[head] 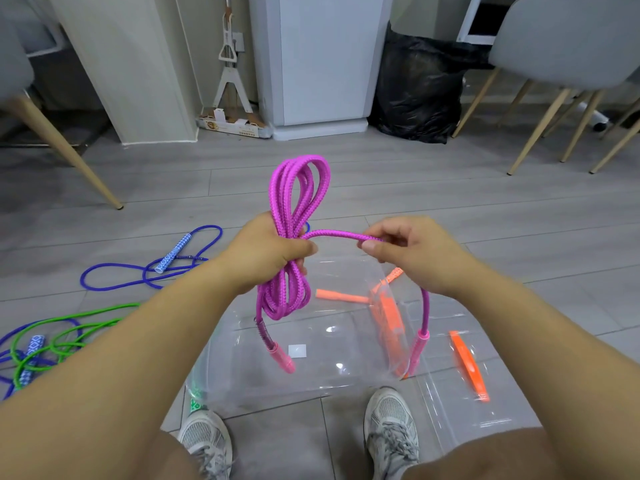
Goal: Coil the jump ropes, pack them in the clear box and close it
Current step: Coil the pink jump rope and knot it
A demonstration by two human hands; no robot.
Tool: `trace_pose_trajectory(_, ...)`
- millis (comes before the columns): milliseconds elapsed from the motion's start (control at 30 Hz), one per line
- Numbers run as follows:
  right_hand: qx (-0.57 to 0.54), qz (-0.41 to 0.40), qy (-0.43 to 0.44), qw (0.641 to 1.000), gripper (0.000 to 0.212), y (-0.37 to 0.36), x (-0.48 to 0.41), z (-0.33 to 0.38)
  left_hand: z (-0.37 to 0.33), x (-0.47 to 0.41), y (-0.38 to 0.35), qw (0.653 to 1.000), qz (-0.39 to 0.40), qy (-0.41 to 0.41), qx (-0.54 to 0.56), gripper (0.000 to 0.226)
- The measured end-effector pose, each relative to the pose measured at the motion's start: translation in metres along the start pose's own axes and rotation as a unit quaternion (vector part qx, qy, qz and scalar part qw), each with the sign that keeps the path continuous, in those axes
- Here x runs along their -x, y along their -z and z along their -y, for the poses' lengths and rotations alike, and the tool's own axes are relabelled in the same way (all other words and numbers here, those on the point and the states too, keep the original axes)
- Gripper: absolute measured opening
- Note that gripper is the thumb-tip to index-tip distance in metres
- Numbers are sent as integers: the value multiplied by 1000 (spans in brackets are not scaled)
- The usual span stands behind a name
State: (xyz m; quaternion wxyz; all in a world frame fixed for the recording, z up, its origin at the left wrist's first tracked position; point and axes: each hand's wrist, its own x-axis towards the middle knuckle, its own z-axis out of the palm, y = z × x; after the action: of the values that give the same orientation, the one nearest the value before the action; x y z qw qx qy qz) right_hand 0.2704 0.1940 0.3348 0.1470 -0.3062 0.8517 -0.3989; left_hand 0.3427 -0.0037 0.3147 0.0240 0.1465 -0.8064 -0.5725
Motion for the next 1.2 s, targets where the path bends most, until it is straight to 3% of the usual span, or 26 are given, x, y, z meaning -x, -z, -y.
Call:
trace_pose_trajectory(100,35,-46,109,992,11,-2,3,9,1,-3,-2,1000,-7,29,7,27)
trace_pose_trajectory(167,89,-85,220,968,18,-7,2,16,3,-5,-4,999,5,46,-28,28)
trace_pose_trajectory(233,143,-104,299,938,25,-13,-1,21,3,-4,-10,990,39,36,-129,32)
trace_pose_trajectory(300,178,-112,321,924,27,-16,-7,24,0,1,-16,958,83,12,-273,35)
trace_pose_trajectory(367,165,-126,313,927,26,-14,-14,24,-3,8,-21,932,130,-15,-338,32)
trace_pose_trajectory(467,56,-123,229,964,9,-7,-22,21,-8,15,-22,917,189,-53,-348,21)
trace_pose_trajectory(567,-60,-50,114,990,11,-1,-27,15,-14,20,-20,910,193,-101,-353,25)
trace_pose_trajectory(633,-93,-5,74,993,7,2,-28,9,-19,24,-17,924,178,-121,-316,23)
trace_pose_trajectory(800,-32,19,58,998,44,-8,-27,2,-29,24,-6,991,83,-89,-51,18)
trace_pose_trajectory(867,-45,17,27,998,34,-17,-23,6,-27,19,-4,998,28,-61,-9,18)
trace_pose_trajectory(933,6,40,30,999,20,-23,-17,10,-22,13,-2,999,-37,-32,3,17)
trace_pose_trajectory(1033,113,88,45,989,32,-27,-9,12,-14,5,-2,995,-97,-24,-20,17)
trace_pose_trajectory(1200,160,118,56,978,34,-26,3,26,-3,-6,-3,986,-148,-42,-58,13)
